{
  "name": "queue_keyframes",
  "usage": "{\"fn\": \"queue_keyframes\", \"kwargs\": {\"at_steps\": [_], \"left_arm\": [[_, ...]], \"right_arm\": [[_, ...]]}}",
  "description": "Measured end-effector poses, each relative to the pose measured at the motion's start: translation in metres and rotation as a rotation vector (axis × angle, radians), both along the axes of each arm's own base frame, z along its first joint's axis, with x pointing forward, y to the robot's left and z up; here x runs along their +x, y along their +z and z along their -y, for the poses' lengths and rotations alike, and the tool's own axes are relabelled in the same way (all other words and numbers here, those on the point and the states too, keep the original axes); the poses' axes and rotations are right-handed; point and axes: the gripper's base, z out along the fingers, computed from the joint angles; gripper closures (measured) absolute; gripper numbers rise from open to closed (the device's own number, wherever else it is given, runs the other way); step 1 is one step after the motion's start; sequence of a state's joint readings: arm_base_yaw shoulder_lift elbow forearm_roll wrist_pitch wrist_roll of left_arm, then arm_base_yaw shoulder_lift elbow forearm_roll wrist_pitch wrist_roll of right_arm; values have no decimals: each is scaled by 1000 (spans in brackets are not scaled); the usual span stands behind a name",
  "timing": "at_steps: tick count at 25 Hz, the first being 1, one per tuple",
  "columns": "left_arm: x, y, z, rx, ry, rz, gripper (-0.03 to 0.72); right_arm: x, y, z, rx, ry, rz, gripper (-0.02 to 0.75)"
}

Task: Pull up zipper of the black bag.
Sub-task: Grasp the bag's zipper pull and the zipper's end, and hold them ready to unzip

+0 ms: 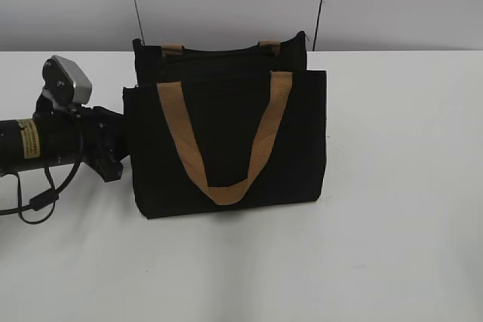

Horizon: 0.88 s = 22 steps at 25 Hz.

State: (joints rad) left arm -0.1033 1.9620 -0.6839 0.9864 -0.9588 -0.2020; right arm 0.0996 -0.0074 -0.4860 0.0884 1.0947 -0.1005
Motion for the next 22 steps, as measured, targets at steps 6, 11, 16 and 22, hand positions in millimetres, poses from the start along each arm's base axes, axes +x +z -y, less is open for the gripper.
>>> {"fn": "queue_keyframes", "kwargs": {"at_steps": [6,11,16,22], "left_arm": [[2,-3,1,-12,-3,-4,492],[2,-4,1,-14,-2,-5,522],[2,-4,1,-21,4,-22,663],[3,-3,-1,-17,42,-78,686]], "right_arm": [[0,0,0,0,0,0,265],[0,0,0,0,0,0,265],[0,0,0,0,0,0,265],[0,0,0,0,0,0,265]]}}
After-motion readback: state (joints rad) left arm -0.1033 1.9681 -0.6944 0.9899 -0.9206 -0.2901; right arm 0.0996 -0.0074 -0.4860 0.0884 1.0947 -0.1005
